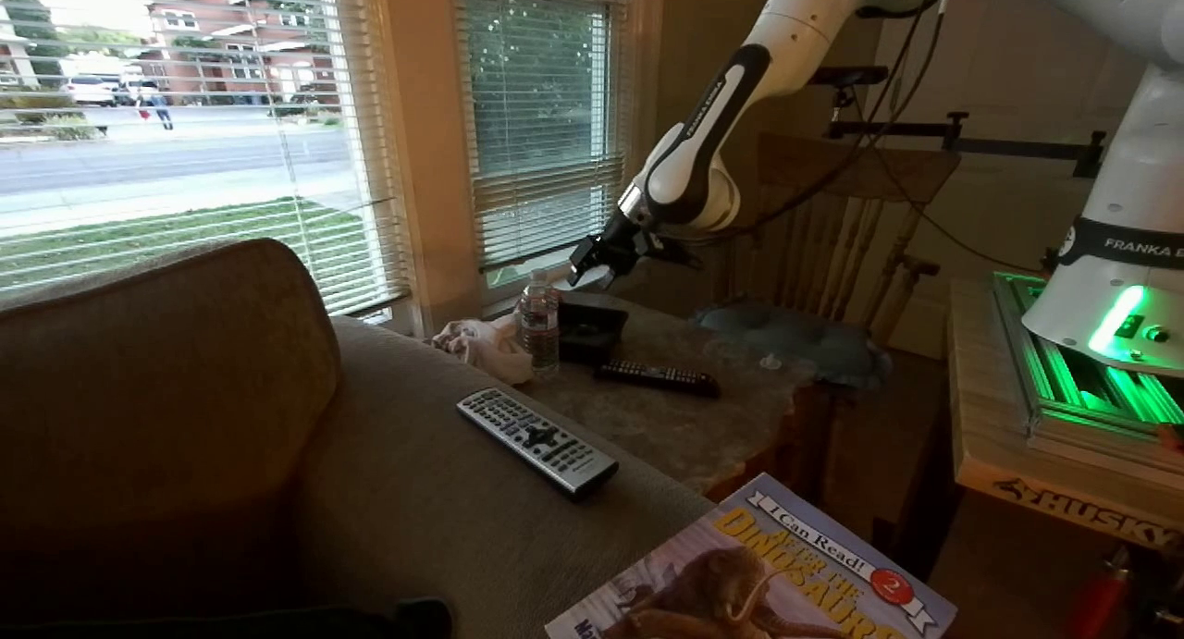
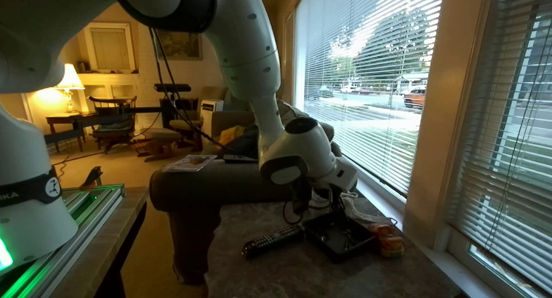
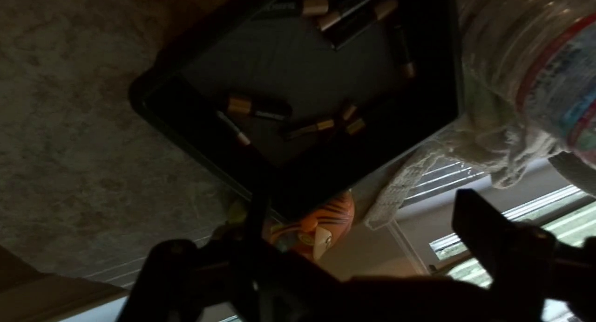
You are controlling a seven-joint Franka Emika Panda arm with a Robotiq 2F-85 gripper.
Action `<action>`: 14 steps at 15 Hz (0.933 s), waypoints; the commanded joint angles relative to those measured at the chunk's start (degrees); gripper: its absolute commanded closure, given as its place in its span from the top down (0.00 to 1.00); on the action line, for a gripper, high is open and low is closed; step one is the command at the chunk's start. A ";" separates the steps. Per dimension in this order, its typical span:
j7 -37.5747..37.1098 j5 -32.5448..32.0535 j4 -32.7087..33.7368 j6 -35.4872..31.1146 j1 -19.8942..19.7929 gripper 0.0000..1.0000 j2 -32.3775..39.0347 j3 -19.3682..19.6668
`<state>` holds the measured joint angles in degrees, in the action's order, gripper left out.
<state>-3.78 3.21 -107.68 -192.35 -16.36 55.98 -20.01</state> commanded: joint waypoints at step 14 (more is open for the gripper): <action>7.18 0.46 -6.89 24.10 -16.16 1.00 -3.49 -16.45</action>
<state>-0.02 1.09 -111.03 -177.16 -26.69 55.08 -31.80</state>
